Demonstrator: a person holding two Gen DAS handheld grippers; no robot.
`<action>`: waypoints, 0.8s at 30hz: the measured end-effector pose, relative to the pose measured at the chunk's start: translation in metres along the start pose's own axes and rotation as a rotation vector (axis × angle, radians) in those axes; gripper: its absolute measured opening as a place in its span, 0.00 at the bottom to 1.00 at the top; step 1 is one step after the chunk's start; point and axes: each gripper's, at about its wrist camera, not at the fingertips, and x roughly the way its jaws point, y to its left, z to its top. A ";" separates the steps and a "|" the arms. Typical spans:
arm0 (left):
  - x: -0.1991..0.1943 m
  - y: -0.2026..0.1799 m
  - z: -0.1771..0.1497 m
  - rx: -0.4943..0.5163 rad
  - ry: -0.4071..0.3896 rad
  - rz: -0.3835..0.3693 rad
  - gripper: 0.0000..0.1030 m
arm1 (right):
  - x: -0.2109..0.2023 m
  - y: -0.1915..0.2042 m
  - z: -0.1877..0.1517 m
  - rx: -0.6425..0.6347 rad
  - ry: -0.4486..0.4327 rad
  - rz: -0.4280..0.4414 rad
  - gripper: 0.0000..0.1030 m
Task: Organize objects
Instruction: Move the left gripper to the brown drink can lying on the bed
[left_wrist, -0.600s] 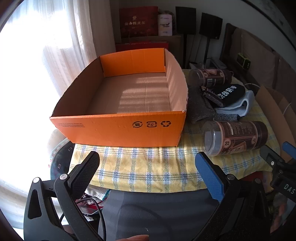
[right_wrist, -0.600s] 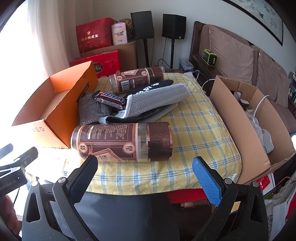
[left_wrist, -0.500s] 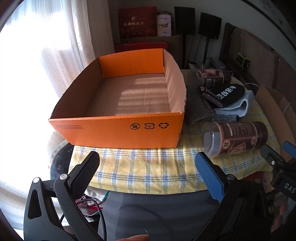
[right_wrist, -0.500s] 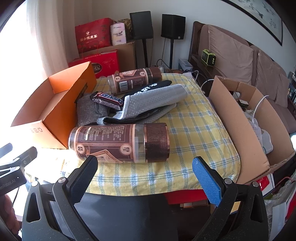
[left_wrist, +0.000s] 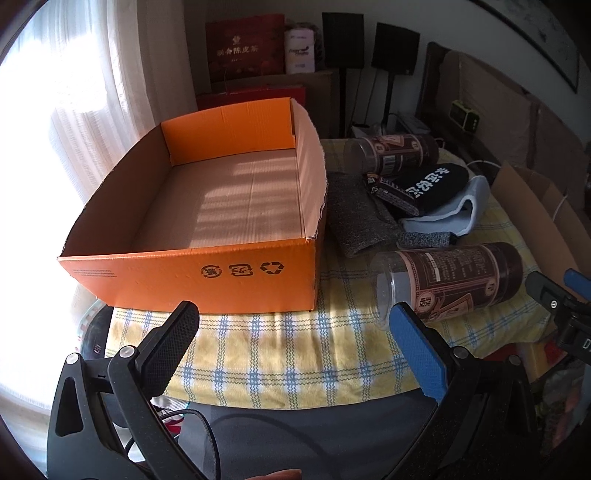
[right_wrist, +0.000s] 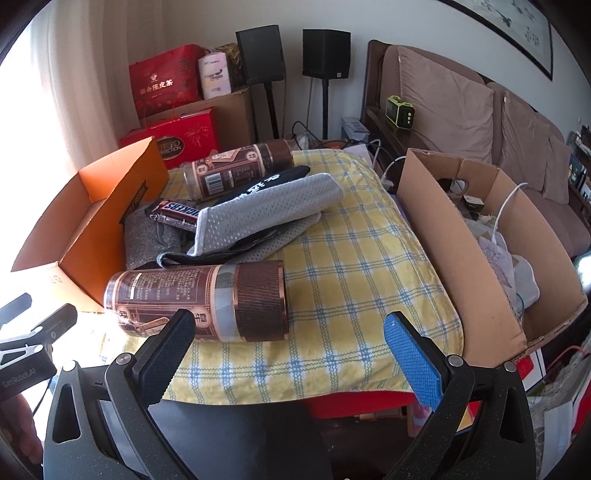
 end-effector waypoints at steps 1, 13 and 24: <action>0.001 -0.001 0.000 0.000 0.000 -0.010 1.00 | 0.000 -0.003 0.001 0.006 -0.003 0.005 1.00; 0.007 -0.021 -0.002 0.054 0.007 -0.141 0.75 | 0.015 -0.023 0.010 0.096 -0.001 0.189 0.98; 0.021 -0.041 -0.002 0.067 0.047 -0.315 0.55 | 0.045 -0.018 0.013 0.120 0.087 0.360 0.52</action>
